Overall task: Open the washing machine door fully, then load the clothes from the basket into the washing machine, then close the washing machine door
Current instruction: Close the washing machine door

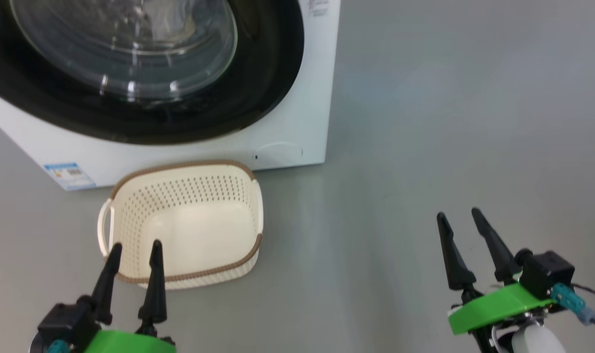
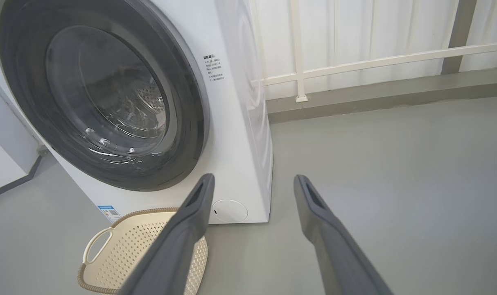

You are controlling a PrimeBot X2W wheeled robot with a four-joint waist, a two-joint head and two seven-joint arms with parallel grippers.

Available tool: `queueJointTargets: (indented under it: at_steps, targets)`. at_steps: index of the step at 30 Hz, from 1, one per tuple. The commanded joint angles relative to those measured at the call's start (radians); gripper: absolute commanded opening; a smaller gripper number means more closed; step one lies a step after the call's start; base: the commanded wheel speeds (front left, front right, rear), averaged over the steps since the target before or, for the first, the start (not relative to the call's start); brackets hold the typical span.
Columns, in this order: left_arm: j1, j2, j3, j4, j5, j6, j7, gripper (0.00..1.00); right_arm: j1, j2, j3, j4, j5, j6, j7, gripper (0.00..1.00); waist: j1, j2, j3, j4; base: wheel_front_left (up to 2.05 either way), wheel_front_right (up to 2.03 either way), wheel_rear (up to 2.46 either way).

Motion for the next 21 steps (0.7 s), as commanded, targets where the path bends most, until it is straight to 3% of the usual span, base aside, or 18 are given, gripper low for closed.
queueJointTargets:
  at_steps: [1, 21]
  targets:
    - [0.007, 0.014, 0.042, -0.016, 0.017, -0.003, -0.006, 1.00, 0.014, 0.006, 0.021, -0.028, 0.000, -0.006, 0.002, 1.00, 0.0000, 0.0000, -0.055, -0.031, 0.00, 0.00, 0.00]
    - [0.095, -0.001, 0.090, 0.000, 0.064, -0.003, -0.006, 1.00, 0.115, 0.006, -0.012, -0.053, -0.036, -0.006, 0.002, 1.00, 0.0000, 0.0000, -0.159, -0.013, 0.00, 0.00, 0.00]
